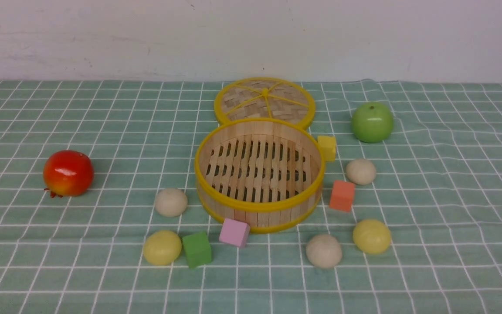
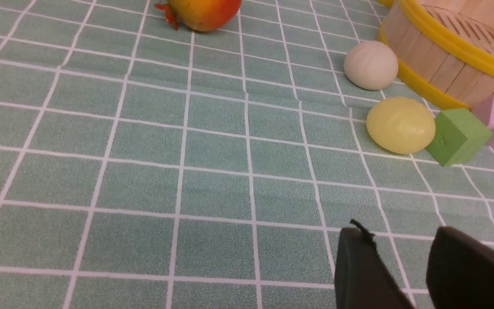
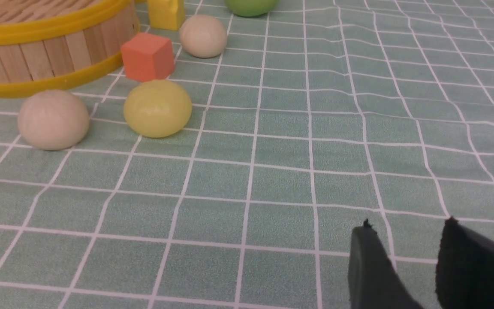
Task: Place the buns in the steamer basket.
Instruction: Use the left arm to grab a steamed stuffed bun
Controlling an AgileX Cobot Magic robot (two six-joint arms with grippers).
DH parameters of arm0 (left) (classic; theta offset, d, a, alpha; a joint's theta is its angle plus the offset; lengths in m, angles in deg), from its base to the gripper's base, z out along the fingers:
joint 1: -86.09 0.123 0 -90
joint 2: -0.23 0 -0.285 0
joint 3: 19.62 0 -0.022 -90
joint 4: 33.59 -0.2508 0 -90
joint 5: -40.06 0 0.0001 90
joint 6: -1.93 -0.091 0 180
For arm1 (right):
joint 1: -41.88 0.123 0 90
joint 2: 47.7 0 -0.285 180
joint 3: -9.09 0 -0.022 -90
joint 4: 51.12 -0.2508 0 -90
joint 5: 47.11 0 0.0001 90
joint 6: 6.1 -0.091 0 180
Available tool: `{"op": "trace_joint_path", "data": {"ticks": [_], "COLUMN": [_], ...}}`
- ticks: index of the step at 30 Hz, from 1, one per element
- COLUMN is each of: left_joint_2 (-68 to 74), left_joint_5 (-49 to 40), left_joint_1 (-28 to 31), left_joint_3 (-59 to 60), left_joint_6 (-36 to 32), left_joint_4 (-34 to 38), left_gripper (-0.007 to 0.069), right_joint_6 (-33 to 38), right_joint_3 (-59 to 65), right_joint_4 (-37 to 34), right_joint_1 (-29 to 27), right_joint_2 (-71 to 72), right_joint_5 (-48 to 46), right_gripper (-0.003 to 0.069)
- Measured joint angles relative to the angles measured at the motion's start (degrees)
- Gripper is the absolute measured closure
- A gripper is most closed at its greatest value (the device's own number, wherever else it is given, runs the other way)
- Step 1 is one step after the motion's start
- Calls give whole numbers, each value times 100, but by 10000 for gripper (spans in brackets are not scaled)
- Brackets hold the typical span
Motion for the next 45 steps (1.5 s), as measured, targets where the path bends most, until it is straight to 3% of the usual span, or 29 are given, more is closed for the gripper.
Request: {"op": "trace_joint_path", "data": {"ticks": [7,15,20,27,28,35,38,45], "left_joint_2": [0,0,0,426,857,3874,4940,7254], "left_joint_5": [66,1774,2618,859,231,-2925,-3317,-2985], "left_joint_1": [0,0,0,0,0,0,0,-154], "left_joint_3": [0,0,-53,-1610,-2028,-4229,-4782,-5494], "left_joint_6": [32,1397,1404,512,268,-630,-995,-1856], "left_joint_4": [70,2942,3629,2927,2700,2053,2032,2143], "left_gripper": [387,387,395,587,629,638,638,638], "right_joint_6": [0,0,0,0,0,0,0,0], "right_joint_3": [0,0,0,0,0,0,0,0], "right_joint_4": [0,0,0,0,0,0,0,0], "right_joint_1": [0,0,0,0,0,0,0,0], "right_joint_2": [0,0,0,0,0,0,0,0], "right_joint_5": [0,0,0,0,0,0,0,0], "right_gripper": [419,419,419,419,419,419,419,419]}}
